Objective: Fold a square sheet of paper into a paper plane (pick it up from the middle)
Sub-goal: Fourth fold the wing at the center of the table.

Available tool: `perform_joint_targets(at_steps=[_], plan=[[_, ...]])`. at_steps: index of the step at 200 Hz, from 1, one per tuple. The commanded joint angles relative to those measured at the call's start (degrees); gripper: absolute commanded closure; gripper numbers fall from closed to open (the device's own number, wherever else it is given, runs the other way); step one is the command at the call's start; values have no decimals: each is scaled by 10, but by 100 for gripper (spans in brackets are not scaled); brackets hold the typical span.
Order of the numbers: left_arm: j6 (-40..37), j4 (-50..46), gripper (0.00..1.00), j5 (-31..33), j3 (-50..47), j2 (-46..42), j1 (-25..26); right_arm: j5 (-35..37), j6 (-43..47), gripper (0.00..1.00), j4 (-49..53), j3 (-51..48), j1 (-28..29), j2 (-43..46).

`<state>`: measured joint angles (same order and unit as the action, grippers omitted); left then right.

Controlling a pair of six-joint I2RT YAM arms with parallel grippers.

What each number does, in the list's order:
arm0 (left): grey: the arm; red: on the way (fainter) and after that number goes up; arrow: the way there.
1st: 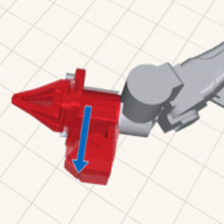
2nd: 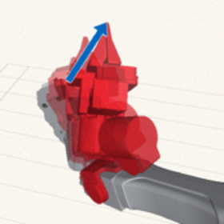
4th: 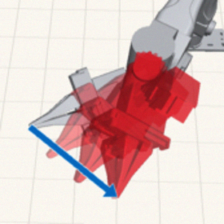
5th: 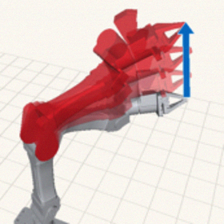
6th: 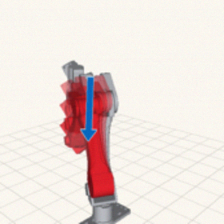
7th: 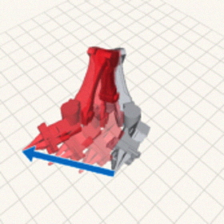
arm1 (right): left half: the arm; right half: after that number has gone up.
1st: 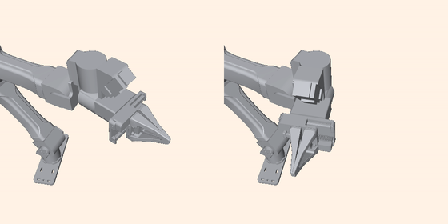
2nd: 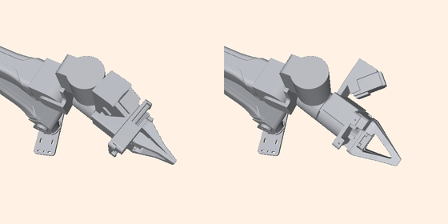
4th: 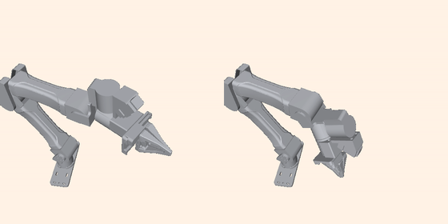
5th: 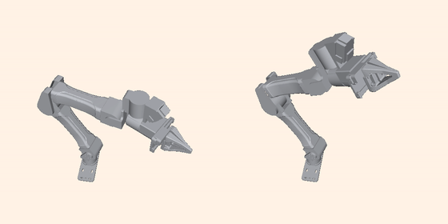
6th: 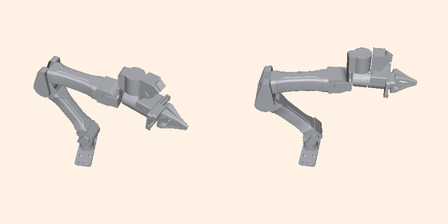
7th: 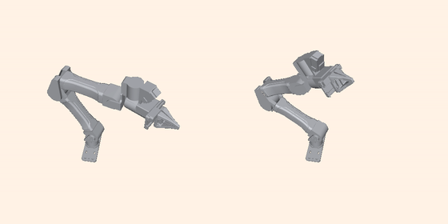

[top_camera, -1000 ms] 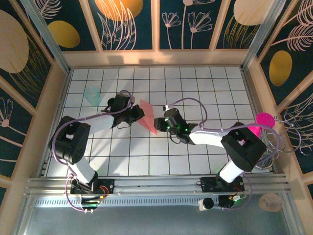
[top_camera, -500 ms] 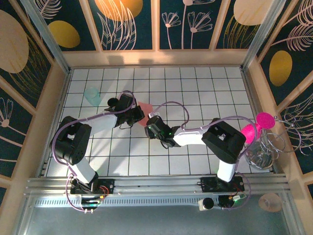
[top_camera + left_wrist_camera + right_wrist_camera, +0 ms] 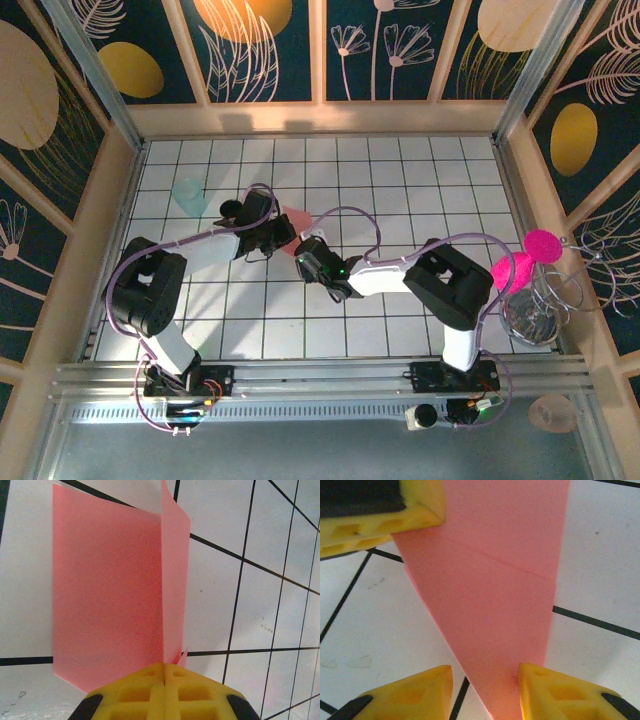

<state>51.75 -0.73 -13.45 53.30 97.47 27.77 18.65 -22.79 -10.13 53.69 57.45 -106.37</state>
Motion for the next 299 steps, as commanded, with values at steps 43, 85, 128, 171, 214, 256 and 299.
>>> perform_joint_targets(at_steps=[43,85,128,171,214,256,299], plan=[[4,-24,98,-6,19,22,3,61,11,69,36,17,5,-11],[4,-26,97,-7,21,19,4,69,21,76,41,21,6,-10],[-7,-45,81,8,41,11,3,59,49,89,42,15,8,-5],[-17,-60,55,45,37,-29,-15,15,77,97,44,4,4,16],[-2,-18,45,58,-22,-101,-37,-67,72,100,56,-5,-18,32],[17,45,43,50,-93,-160,-40,-175,61,100,34,-29,-57,59],[32,127,43,-16,-160,-188,-39,-287,43,100,3,-47,-95,70]])
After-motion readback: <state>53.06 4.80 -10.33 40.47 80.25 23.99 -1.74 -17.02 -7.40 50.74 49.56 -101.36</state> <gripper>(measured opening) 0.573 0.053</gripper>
